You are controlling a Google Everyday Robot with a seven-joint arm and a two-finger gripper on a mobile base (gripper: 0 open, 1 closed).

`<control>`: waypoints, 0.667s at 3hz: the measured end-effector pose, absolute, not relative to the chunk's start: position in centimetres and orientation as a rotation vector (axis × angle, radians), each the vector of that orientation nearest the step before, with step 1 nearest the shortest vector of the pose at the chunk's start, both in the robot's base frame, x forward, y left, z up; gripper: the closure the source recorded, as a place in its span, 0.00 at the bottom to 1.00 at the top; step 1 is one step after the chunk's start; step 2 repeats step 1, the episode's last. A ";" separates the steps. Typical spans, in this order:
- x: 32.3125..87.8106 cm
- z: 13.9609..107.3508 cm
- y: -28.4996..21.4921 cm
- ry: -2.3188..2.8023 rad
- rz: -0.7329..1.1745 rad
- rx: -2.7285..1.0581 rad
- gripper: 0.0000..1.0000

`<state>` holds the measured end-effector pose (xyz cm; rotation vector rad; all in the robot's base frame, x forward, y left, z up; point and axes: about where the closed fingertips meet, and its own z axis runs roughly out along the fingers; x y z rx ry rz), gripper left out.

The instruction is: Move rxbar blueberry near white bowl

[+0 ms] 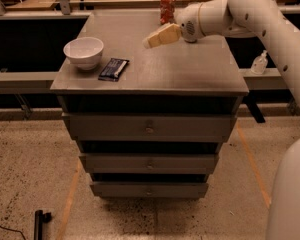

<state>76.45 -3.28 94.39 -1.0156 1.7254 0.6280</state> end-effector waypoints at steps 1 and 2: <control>76.4 94.4 -3.3 1.726 0.628 -1.015 0.00; 76.4 94.4 -3.3 1.726 0.628 -1.015 0.00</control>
Offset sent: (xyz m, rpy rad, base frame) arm 0.0000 0.0000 0.0000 0.0000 0.0000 0.0000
